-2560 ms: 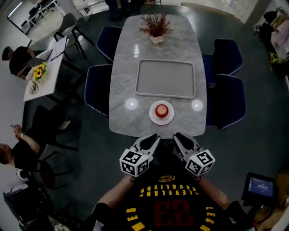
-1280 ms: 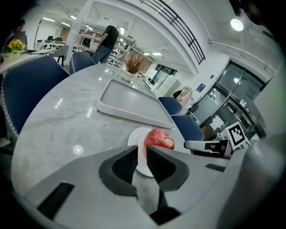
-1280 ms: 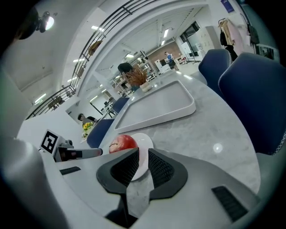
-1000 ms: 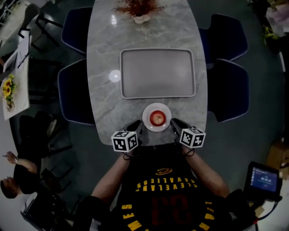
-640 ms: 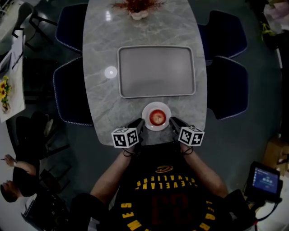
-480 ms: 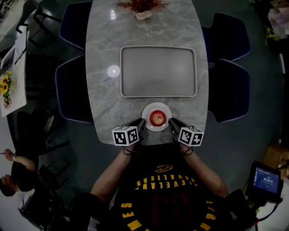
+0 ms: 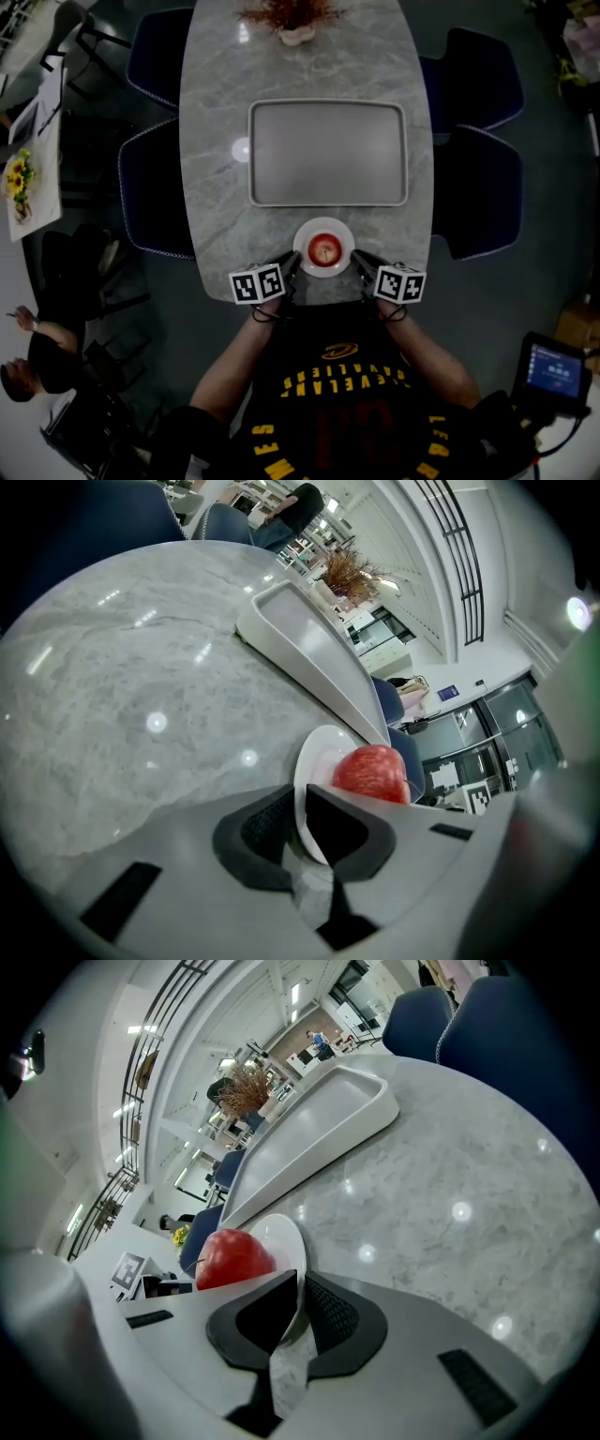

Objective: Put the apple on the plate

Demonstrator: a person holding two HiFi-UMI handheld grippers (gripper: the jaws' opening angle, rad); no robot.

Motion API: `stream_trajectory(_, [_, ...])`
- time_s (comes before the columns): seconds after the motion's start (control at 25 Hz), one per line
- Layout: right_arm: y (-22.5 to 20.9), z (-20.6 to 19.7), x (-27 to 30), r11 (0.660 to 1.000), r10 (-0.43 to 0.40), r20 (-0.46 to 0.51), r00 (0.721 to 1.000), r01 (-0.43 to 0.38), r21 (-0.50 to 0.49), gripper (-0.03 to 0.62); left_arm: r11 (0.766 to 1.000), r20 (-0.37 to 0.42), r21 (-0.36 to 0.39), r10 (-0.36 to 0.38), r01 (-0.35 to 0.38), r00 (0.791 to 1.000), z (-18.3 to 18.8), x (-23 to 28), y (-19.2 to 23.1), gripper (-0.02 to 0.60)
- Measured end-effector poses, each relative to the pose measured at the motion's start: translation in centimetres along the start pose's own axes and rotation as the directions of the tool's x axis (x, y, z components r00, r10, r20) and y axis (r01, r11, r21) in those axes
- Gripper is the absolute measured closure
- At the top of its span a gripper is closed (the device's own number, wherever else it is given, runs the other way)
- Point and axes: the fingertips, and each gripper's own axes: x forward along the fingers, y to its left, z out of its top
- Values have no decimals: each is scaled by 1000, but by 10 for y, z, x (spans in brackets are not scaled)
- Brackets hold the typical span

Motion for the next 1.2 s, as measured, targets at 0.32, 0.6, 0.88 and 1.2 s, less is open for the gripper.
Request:
stream_trajectory(0.32, [6,2,-5,1000,21,-13,1000,-21,5,560,999,24,-30,-14,15,1000,-1,-6,-4,540])
stream_trajectory(0.6, [12,13,-11,999,41,-2,999,-41,16,560,998,48,-32,-52,53,998,8,-16,-19,545])
stream_trajectory(0.88, [25,28,-23,997,65,31,997,-66,38,560,993,76,-53,-98,102,992,20,-27,-36,548])
stream_trajectory(1.2, [36,60,-31,994,94,84,992,-98,46,563,988,108,-33,-149,153,983,47,-32,-58,550])
